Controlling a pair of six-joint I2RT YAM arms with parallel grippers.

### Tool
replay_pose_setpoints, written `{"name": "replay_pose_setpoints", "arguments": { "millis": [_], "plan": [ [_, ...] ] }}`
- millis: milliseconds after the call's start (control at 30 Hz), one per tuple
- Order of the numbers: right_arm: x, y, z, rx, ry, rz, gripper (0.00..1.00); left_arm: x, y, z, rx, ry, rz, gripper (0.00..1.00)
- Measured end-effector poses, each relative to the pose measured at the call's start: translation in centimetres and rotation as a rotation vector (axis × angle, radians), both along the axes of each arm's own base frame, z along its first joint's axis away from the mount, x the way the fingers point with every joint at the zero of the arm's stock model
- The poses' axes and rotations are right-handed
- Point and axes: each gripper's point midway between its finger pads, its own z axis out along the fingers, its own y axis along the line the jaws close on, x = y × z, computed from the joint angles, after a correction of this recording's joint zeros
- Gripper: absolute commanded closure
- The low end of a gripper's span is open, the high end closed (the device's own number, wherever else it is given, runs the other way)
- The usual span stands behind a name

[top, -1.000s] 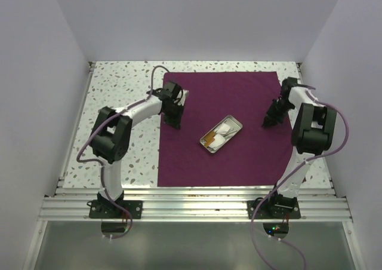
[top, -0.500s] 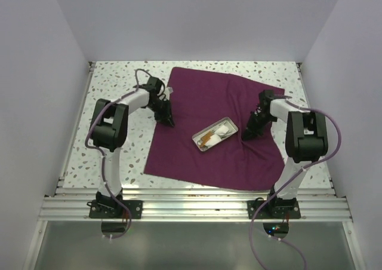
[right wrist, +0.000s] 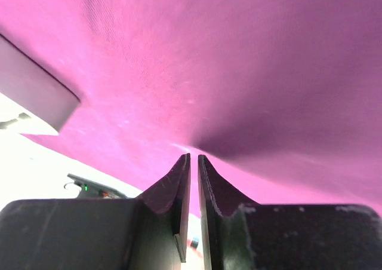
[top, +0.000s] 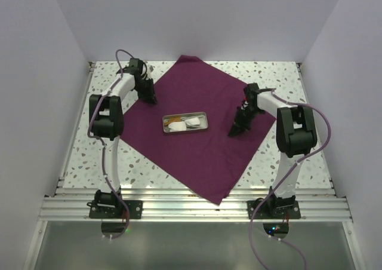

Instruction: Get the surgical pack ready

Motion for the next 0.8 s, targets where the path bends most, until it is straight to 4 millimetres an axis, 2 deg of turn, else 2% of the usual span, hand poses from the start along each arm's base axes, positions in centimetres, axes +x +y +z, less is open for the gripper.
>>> {"name": "replay_pose_setpoints", "arguments": {
  "millis": [100,167,233,367,433,500,633,667,733,800],
  "plan": [
    [1.6,-2.5,0.7,-0.040,-0.041,-0.019,0.81,-1.3,1.0,0.1,0.067,0.001,-0.006,0.71],
    [1.9,-4.6,0.7,-0.090,-0.046,-0.024,0.78,-2.7,1.9,0.3,0.112,0.010,-0.001,0.69],
    [2.3,-6.4,0.8,-0.142,-0.058,-0.020,0.76,-5.0,3.1,0.4,0.151,0.040,0.011,0.68],
    [3.4,-8.1,0.6,-0.209,-0.086,0.004,0.77,-7.6,4.1,1.1,0.178,0.060,0.027,0.67],
    [3.3,-8.1,-0.2,-0.209,-0.077,0.007,0.77,-8.2,4.2,1.5,0.180,0.053,0.029,0.67],
    [1.9,-7.4,-1.1,-0.172,-0.046,-0.004,0.77,-8.5,4.1,1.6,0.175,0.047,0.028,0.66],
    [-0.8,-5.4,-1.2,-0.096,-0.035,-0.028,0.77,-9.5,3.5,-0.3,0.133,0.067,0.017,0.68],
    [-1.7,-4.6,-1.2,-0.074,-0.023,-0.024,0.76,-9.3,3.5,-0.2,0.122,0.060,0.017,0.69],
    [-3.3,-3.0,-1.2,-0.040,-0.004,-0.003,0.74,-9.0,3.4,-0.3,0.102,0.056,0.023,0.68],
    [-4.7,-2.0,-1.1,-0.028,0.018,0.027,0.66,-8.7,3.4,-0.2,0.086,0.050,0.028,0.67]
  ]
}}
